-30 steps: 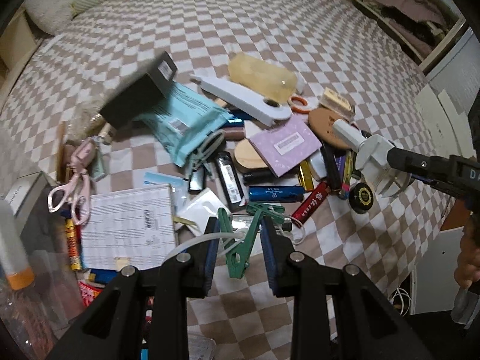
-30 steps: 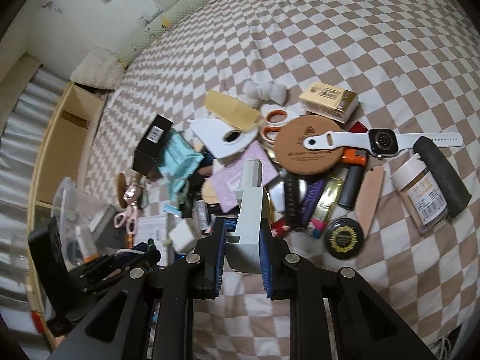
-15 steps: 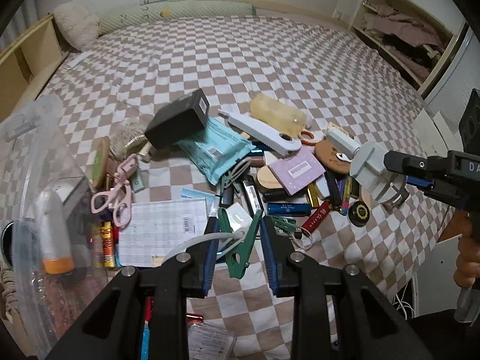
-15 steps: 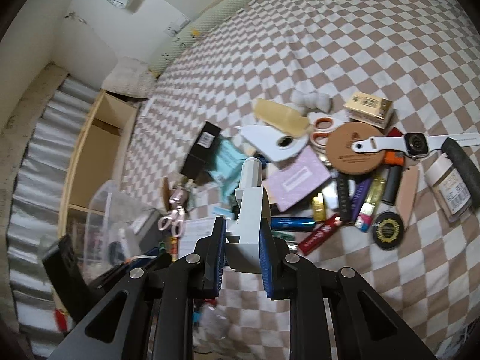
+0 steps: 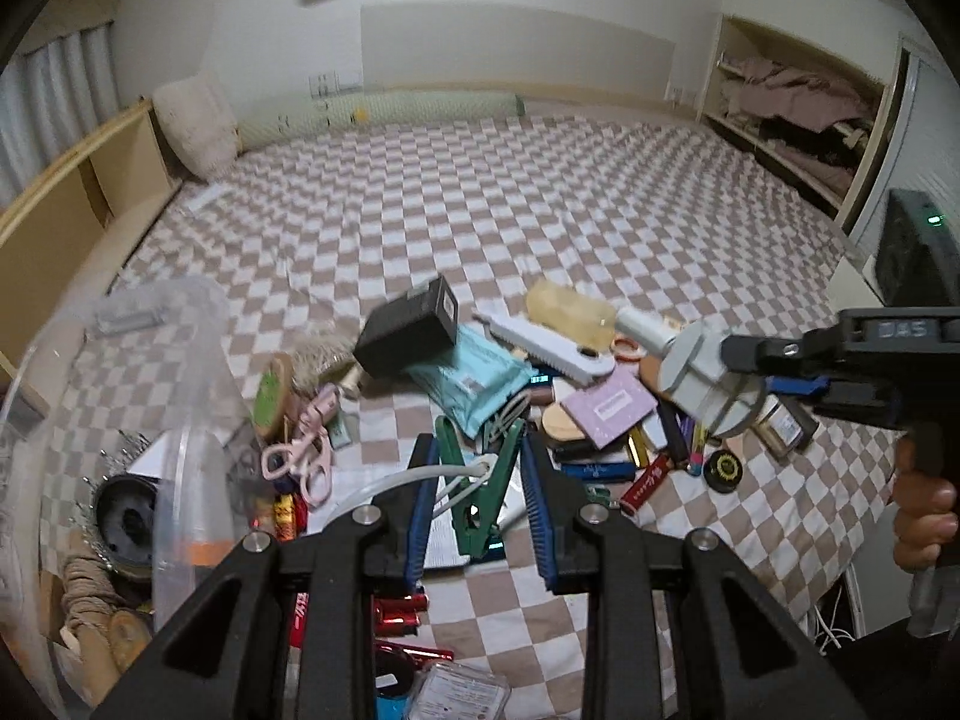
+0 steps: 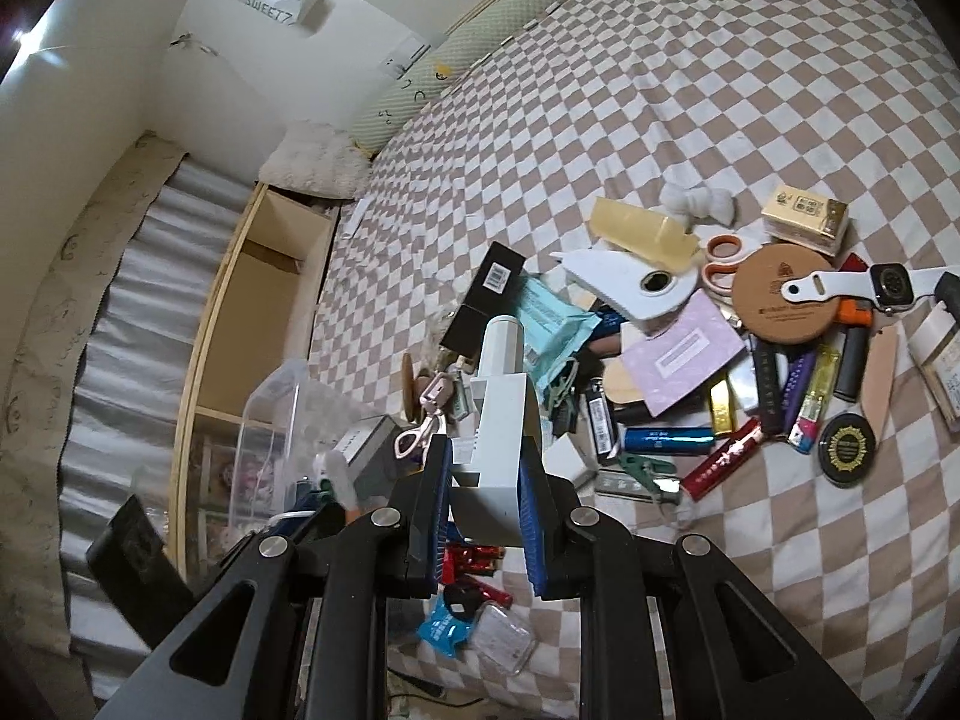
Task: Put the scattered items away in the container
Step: 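Lift the white holder with the right gripper toward the clear box, then lower the white holder into the clear box and open the right gripper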
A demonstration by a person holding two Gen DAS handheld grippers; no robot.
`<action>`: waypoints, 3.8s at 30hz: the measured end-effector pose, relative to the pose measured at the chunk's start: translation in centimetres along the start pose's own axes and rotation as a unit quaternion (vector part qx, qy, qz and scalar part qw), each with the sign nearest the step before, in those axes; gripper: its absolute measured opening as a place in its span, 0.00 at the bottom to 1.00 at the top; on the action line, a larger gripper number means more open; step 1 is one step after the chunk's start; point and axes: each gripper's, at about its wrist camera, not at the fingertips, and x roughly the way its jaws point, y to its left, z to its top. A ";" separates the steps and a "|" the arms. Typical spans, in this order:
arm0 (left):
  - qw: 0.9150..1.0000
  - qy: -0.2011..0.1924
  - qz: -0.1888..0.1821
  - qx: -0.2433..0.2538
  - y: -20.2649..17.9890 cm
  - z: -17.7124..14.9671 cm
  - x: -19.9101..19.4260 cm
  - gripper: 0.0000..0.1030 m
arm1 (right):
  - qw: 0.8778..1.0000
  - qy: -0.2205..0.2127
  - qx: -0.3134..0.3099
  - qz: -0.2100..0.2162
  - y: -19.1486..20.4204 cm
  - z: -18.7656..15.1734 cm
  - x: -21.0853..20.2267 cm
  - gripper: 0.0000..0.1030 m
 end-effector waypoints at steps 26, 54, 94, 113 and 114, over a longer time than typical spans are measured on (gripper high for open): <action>0.991 -0.125 0.028 -0.024 4.7 -0.9 -9.3 0.27 | 0.999 0.020 -0.020 0.037 3.8 -0.5 2.6 0.21; 0.972 -0.089 0.129 -0.173 17.6 -6.6 -11.2 0.27 | 0.996 0.051 -0.049 0.059 8.0 -1.9 5.9 0.21; 0.964 -0.012 0.151 -0.217 22.6 -10.0 -9.2 0.69 | 0.977 0.109 -0.107 0.147 16.7 -5.9 9.9 0.21; 0.945 -0.057 0.220 -0.234 25.4 -11.8 -11.8 0.94 | 0.949 0.206 -0.179 0.158 22.7 -12.6 16.6 0.21; 0.945 -0.058 0.219 -0.237 25.6 -11.9 -11.8 0.94 | 0.948 0.209 -0.182 0.157 22.9 -12.9 16.9 0.21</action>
